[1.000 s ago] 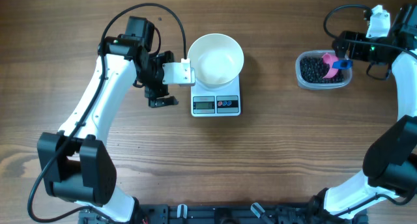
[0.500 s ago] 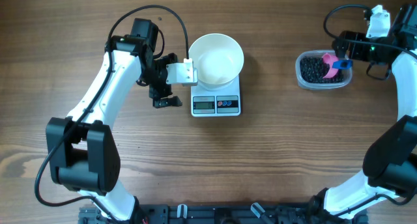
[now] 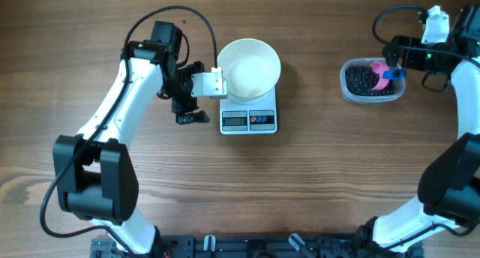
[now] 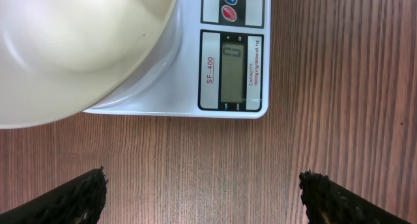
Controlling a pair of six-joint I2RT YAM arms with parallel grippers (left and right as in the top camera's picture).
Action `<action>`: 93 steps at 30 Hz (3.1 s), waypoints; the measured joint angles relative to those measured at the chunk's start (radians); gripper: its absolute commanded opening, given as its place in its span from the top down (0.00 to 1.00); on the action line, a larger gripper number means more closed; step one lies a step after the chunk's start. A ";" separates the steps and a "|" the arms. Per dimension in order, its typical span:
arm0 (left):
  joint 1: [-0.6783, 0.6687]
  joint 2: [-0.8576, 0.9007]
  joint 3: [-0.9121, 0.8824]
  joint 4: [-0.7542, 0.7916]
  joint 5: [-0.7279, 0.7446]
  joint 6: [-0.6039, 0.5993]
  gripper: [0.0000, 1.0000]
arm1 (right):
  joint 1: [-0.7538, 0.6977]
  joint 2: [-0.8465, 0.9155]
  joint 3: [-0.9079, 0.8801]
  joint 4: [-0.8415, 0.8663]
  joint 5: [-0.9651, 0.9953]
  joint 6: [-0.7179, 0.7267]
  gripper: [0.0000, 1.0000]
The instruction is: Scoop item into bowl and weigh 150g on scale
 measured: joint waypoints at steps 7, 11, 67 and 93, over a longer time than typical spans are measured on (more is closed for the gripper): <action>0.000 0.000 0.000 0.000 0.000 0.000 0.00 | 0.000 0.000 0.000 0.000 0.000 0.000 0.00; 0.000 0.000 0.000 0.000 0.000 0.000 0.00 | 0.000 0.000 0.000 0.003 0.000 0.000 0.00; 0.000 0.000 0.000 0.001 0.000 0.000 0.00 | 0.033 -0.098 -0.183 0.007 0.013 0.137 0.63; 0.000 0.000 0.000 0.000 0.000 0.000 0.00 | 0.033 -0.098 -0.176 0.018 0.092 0.093 0.96</action>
